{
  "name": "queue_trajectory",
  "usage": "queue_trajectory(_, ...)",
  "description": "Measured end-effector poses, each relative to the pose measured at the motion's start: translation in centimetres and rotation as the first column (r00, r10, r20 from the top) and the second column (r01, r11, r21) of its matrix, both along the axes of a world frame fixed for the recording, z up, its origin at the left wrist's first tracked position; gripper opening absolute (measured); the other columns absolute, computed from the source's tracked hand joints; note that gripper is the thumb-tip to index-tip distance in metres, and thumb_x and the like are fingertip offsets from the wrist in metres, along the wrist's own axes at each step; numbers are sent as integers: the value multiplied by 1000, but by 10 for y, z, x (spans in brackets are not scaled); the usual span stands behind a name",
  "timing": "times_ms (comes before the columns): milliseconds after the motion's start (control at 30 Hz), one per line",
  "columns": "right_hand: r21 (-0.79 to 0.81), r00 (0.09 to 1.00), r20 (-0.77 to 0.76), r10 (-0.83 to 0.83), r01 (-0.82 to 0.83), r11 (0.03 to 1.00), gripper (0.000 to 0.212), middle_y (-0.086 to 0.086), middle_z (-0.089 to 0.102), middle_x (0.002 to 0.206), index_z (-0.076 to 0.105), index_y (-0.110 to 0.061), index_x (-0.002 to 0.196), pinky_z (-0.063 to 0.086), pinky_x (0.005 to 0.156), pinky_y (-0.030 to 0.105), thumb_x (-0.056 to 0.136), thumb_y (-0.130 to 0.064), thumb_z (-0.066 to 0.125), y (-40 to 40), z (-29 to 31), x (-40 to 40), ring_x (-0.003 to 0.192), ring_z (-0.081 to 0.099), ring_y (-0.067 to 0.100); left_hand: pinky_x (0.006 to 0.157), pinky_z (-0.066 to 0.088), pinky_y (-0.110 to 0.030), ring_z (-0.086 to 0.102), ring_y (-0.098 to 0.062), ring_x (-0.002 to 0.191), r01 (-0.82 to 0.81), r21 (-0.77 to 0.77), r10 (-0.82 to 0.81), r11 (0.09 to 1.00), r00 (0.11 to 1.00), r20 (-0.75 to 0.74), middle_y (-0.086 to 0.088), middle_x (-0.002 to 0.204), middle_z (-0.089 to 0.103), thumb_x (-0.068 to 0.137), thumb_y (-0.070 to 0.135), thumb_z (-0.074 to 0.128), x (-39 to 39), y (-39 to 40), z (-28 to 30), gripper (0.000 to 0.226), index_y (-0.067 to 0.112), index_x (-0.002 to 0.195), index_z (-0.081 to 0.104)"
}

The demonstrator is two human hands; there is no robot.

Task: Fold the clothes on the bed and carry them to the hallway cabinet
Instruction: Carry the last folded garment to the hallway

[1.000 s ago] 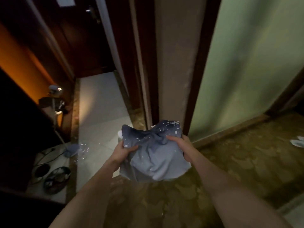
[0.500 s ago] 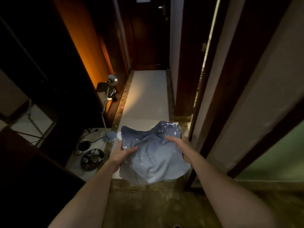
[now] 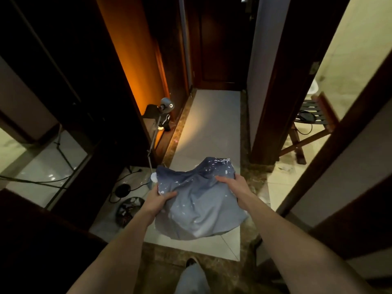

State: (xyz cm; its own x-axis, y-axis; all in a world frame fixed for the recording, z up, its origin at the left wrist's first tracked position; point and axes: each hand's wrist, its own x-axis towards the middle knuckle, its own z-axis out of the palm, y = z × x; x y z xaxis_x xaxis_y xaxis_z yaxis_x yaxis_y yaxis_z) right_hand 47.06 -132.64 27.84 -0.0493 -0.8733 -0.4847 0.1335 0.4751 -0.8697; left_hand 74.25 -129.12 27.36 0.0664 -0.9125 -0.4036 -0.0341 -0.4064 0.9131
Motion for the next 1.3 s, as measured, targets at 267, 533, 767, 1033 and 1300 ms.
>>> queue_trajectory(267,-9,999,-16,-44,43,999,61,10,72,103,59,-14,119,60,81,47,67,-29,87,-121,11,41,90,71,29,92,49,-38,62,-21,111,74,-43,-73,996,997,11,4,120,66,78,24,82,40,-138,5,63,30,132,50)
queue_trajectory(533,-27,994,-21,-107,106,994,46,9,71,98,60,-13,110,57,64,32,73,-25,85,-222,29,60,87,70,26,91,52,-38,66,-20,103,100,-41,-98,994,995,28,0,115,69,77,19,83,65,-265,11,62,28,130,52)
queue_trajectory(767,-47,991,-31,-132,131,990,43,11,74,92,65,-6,110,57,58,29,73,-18,85,-323,29,61,76,72,22,88,56,-44,71,-23,98,123,-6,-122,992,990,70,-2,111,73,76,21,83,70,-370,-3,58,25,127,57)
queue_trajectory(1033,-61,995,-9,-103,102,993,42,11,72,94,62,-7,112,59,66,32,76,-18,82,-465,36,53,82,71,25,90,55,-40,67,-20,108,158,-17,-158,987,987,1,2,120,69,77,11,82,56,-508,9,64,28,131,51)
queue_trajectory(1300,-79,997,23,-67,69,995,48,12,71,101,60,-7,118,56,66,31,77,-17,82,-599,52,39,87,70,25,95,50,-42,63,-21,114,173,-9,-173,985,983,-61,0,127,65,82,8,76,45,-631,18,61,30,132,50)
